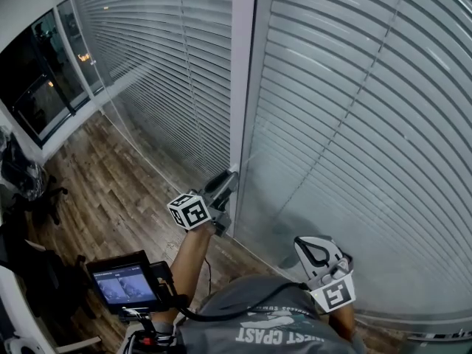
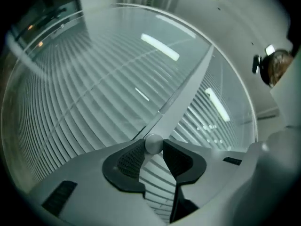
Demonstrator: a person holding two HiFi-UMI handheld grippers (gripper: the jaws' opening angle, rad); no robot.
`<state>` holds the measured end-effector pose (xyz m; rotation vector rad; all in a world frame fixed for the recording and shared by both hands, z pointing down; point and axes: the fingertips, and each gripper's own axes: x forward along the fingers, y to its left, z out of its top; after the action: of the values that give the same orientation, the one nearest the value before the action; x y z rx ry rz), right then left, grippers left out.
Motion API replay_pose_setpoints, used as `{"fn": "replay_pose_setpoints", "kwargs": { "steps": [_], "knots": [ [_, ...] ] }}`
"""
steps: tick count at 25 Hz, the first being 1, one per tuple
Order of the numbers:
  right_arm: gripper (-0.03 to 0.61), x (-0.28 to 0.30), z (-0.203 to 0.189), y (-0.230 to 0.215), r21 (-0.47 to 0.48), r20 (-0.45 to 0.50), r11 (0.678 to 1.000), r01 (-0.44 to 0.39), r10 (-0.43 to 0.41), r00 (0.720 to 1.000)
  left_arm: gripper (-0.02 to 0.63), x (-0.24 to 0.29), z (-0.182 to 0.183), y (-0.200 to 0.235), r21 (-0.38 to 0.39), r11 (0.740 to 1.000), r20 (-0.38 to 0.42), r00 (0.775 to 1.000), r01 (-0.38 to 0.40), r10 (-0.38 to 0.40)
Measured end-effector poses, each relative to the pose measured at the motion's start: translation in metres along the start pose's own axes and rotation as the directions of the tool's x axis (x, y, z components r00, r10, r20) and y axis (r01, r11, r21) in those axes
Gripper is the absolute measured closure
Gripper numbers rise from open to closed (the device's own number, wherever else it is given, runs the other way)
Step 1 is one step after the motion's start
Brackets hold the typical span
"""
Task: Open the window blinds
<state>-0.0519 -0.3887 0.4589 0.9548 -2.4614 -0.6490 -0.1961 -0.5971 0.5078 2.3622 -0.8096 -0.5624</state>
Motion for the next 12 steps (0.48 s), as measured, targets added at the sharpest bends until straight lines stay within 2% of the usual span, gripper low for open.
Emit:
{"fn": "replay_pose_setpoints", "kwargs": {
  "steps": [2, 4, 6, 7, 8, 9, 10, 11, 12],
  "knots": [
    [0.576, 0.004, -0.005, 0.003, -0.001, 0.002, 1.0, -0.003, 0.003, 1.0, 0.486, -0.001, -0.003, 0.006, -0.082, 0.996, 0.026, 1.0, 0.018, -0.016],
    [0.577, 0.006, -0.011, 0.006, 0.004, -0.001, 1.0, -0.003, 0.003, 1.0, 0.486, -0.001, -0.006, 0.009, -0.079, 0.997, 0.029, 1.0, 0.014, -0.012],
    [0.575, 0.005, -0.009, 0.005, 0.006, 0.003, 1.0, -0.003, 0.003, 1.0, 0.486, 0.0, -0.004, 0.005, 0.024, 1.0, 0.002, 1.0, -0.018, 0.017],
    [0.575, 0.004, -0.007, 0.005, 0.005, 0.002, 1.0, -0.004, 0.004, 1.0, 0.486, 0.0, -0.003, 0.003, 0.122, 0.992, -0.019, 0.999, -0.044, 0.046],
    [0.575, 0.003, -0.006, 0.004, 0.005, -0.001, 1.0, -0.006, 0.006, 1.0, 0.488, 0.001, -0.002, 0.0, 0.251, 0.965, -0.044, 0.995, -0.073, 0.086],
    [0.575, 0.003, -0.005, 0.004, 0.006, -0.003, 1.0, -0.006, 0.006, 1.0, 0.488, 0.001, -0.002, -0.002, 0.395, 0.914, -0.067, 0.989, -0.098, 0.135],
    [0.575, 0.003, -0.006, 0.004, 0.009, -0.004, 1.0, -0.006, 0.006, 1.0, 0.488, 0.002, -0.002, -0.003, 0.534, 0.838, -0.084, 0.979, -0.114, 0.187],
    [0.577, 0.003, -0.007, 0.005, 0.01, -0.005, 1.0, -0.004, 0.004, 1.0, 0.488, 0.003, -0.004, -0.003, 0.661, 0.741, -0.093, 0.966, -0.12, 0.24],
    [0.575, 0.003, -0.009, 0.006, 0.01, -0.005, 1.0, -0.003, 0.004, 1.0, 0.488, 0.003, -0.007, -0.002, 0.776, 0.62, -0.093, 0.951, -0.117, 0.296]
  ]
}}
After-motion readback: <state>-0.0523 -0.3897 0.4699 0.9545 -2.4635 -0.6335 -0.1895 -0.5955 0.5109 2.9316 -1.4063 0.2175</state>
